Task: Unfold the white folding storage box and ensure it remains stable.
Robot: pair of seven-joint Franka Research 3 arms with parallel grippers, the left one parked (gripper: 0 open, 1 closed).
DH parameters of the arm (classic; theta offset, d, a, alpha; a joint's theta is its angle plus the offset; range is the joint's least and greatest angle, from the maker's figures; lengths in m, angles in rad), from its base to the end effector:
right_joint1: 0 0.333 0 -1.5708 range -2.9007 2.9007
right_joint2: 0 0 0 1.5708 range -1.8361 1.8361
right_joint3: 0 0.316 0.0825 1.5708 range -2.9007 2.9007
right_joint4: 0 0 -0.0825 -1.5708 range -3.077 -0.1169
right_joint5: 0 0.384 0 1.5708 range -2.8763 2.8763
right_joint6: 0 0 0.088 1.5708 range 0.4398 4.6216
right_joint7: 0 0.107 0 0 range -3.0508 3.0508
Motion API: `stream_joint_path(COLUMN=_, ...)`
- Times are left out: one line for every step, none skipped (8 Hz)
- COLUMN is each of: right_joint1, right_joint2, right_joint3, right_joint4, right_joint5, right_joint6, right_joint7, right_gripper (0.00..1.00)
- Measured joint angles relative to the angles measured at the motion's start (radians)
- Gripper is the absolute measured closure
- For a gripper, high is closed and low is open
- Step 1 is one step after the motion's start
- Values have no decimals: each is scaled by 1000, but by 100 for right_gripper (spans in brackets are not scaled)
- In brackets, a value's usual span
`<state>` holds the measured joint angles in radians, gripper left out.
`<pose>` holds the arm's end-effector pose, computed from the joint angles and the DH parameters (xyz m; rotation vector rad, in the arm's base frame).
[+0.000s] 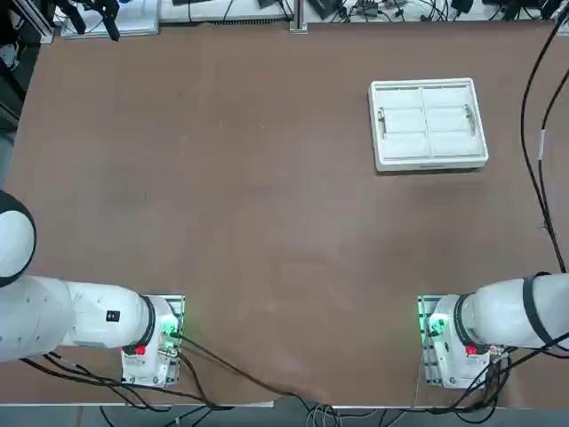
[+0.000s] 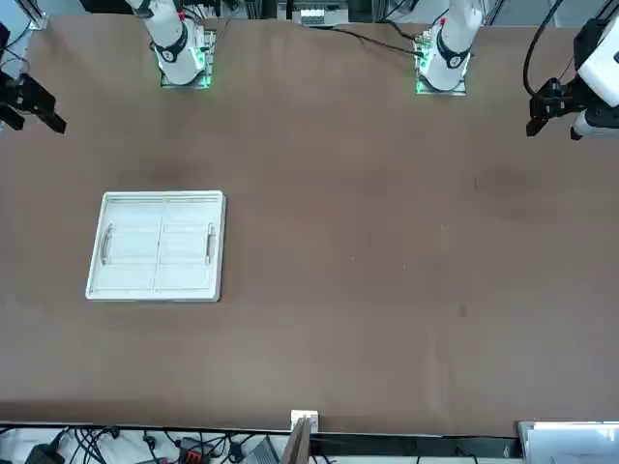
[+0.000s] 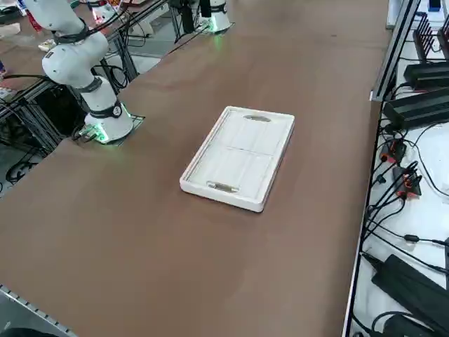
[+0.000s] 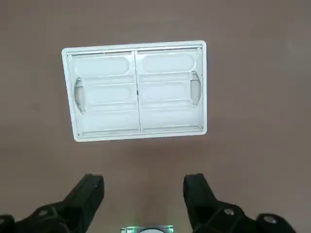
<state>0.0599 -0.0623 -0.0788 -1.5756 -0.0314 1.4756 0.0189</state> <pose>0.5251 -0.0150 0.6476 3.1140 -0.0622 -0.0590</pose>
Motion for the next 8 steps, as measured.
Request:
stream_joint_path(right_joint1=13, right_joint2=6, right_joint3=0, right_joint4=-26, right_joint5=0, right_joint6=32, right_joint7=0, right_gripper=0)
stream_joint_path(right_joint1=28, right_joint2=11, right_joint3=1, right_joint4=-62, right_joint5=7, right_joint6=79, right_joint7=0, right_gripper=0)
stream_joint_path(right_joint1=54, right_joint2=20, right_joint3=3, right_joint4=-114, right_joint5=17, right_joint6=149, right_joint7=0, right_gripper=0)
stream_joint_path(right_joint1=95, right_joint2=39, right_joint3=5, right_joint4=-177, right_joint5=22, right_joint6=243, right_joint7=1, right_gripper=0)
stream_joint_path(right_joint1=139, right_joint2=78, right_joint3=8, right_joint4=-229, right_joint5=24, right_joint6=319, right_joint7=5, right_gripper=0)
stream_joint_path(right_joint1=179, right_joint2=136, right_joint3=9, right_joint4=-255, right_joint5=24, right_joint6=377, right_joint7=10, right_gripper=0)
stream_joint_path(right_joint1=204, right_joint2=202, right_joint3=9, right_joint4=-263, right_joint5=25, right_joint6=436, right_joint7=11, right_gripper=1)
stream_joint_path(right_joint1=226, right_joint2=275, right_joint3=9, right_joint4=-266, right_joint5=31, right_joint6=509, right_joint7=11, right_gripper=1)
